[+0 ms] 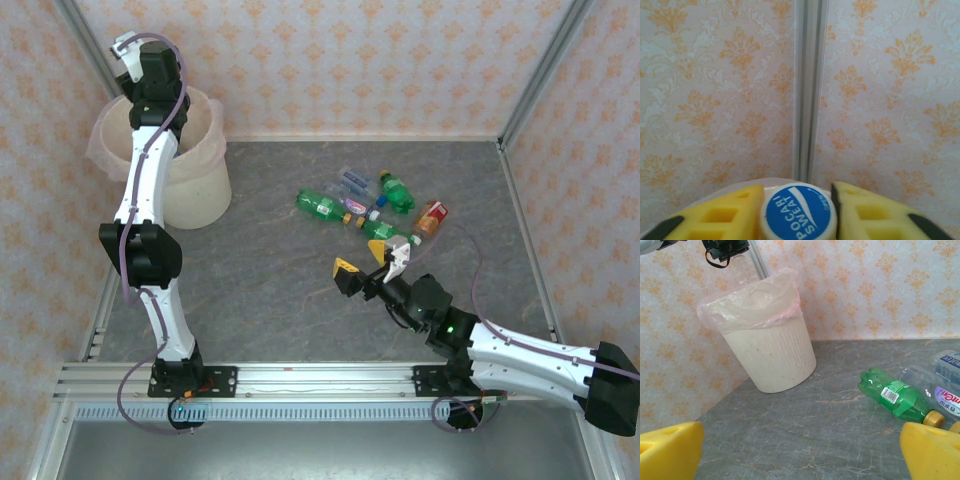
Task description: Put the plastic bottles in the bin
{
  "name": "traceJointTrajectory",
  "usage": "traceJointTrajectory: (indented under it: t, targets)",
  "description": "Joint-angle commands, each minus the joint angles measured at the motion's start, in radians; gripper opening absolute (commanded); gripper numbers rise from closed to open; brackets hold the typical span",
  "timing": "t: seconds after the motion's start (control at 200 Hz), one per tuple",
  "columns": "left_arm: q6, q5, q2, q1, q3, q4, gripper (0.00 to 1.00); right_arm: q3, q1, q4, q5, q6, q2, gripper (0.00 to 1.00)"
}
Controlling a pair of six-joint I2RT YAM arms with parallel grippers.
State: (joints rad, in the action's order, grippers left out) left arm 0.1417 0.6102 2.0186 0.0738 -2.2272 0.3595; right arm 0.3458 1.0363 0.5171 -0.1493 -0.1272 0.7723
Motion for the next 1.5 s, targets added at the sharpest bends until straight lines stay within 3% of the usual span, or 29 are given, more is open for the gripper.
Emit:
traceJointTrajectory:
  t: [0.0,0.1,0.24,0.46,0.741,0.851,1.116,1.306,1.497]
  targets:
    - [-0.017,-0.012,0.012,0.003,-0.034,0.035,0.68,-0.003,0.005,0.022,0.011,-0.002,-0.004,1.00]
    - [0.011,-0.029,0.009,0.004,-0.037,0.050,0.92,-0.002,0.005,0.019,0.011,-0.002,-0.007,1.00]
    - [0.029,-0.029,0.010,0.003,-0.037,0.072,0.99,-0.002,0.005,0.016,0.010,-0.003,-0.011,1.00]
    - [0.074,-0.069,-0.003,0.003,-0.034,0.086,0.99,-0.001,0.005,0.013,0.013,-0.006,-0.018,1.00]
    - [0.068,-0.231,-0.004,0.000,-0.035,0.069,0.99,-0.002,0.005,0.014,0.011,-0.007,-0.017,1.00]
    - [0.052,-0.345,0.000,-0.002,-0.035,0.065,0.99,0.001,0.004,0.012,0.004,-0.011,-0.017,1.00]
    - [0.046,-0.453,0.061,-0.019,-0.091,0.089,0.99,0.005,0.005,0.003,0.013,-0.011,-0.015,1.00]
    - [0.045,-0.456,0.104,-0.025,-0.109,0.117,0.99,0.005,0.005,0.003,0.010,-0.009,-0.015,1.00]
    - [0.046,-0.337,0.121,-0.023,-0.114,0.159,0.99,0.004,0.004,0.004,0.008,-0.008,-0.013,1.00]
